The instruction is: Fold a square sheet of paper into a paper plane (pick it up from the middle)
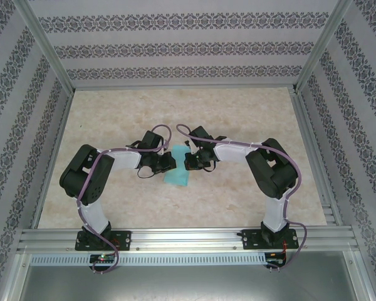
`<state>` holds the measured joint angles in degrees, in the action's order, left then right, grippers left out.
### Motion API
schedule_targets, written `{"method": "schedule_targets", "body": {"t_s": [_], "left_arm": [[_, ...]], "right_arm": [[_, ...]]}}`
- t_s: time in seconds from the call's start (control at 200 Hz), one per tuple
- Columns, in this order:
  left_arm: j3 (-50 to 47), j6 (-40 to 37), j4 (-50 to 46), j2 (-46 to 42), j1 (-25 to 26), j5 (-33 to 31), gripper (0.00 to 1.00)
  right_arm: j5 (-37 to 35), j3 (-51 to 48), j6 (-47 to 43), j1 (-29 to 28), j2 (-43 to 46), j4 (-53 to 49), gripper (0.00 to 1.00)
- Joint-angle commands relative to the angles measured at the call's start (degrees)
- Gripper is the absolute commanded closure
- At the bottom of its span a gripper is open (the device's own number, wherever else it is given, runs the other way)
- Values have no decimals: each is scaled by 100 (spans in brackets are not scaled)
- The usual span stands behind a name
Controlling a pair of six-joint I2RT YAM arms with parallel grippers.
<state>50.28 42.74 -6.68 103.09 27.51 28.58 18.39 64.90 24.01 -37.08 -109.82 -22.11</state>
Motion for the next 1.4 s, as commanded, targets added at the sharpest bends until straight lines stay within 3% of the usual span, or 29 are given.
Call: {"method": "schedule_targets", "body": {"t_s": [0.0, 0.135, 0.415, 0.849, 1.399], "left_arm": [[-190, 104, -158, 132, 46, -354, 91], [-342, 191, -61, 155, 57, -400, 91], [-475, 252, -30, 144, 74, -533, 92], [-431, 324, -87, 261, 94, -581, 92], [-448, 398, -79, 246, 94, -680, 92]], "right_arm": [[-2, 68, -40, 68, -21, -62, 96], [153, -37, 129, -39, 601, 36, 95], [-555, -641, 795, -799, 1220, -37, 93], [-999, 31, 900, -1428, 506, -465, 93], [-1221, 93, 754, -1486, 263, -822, 93]]}}
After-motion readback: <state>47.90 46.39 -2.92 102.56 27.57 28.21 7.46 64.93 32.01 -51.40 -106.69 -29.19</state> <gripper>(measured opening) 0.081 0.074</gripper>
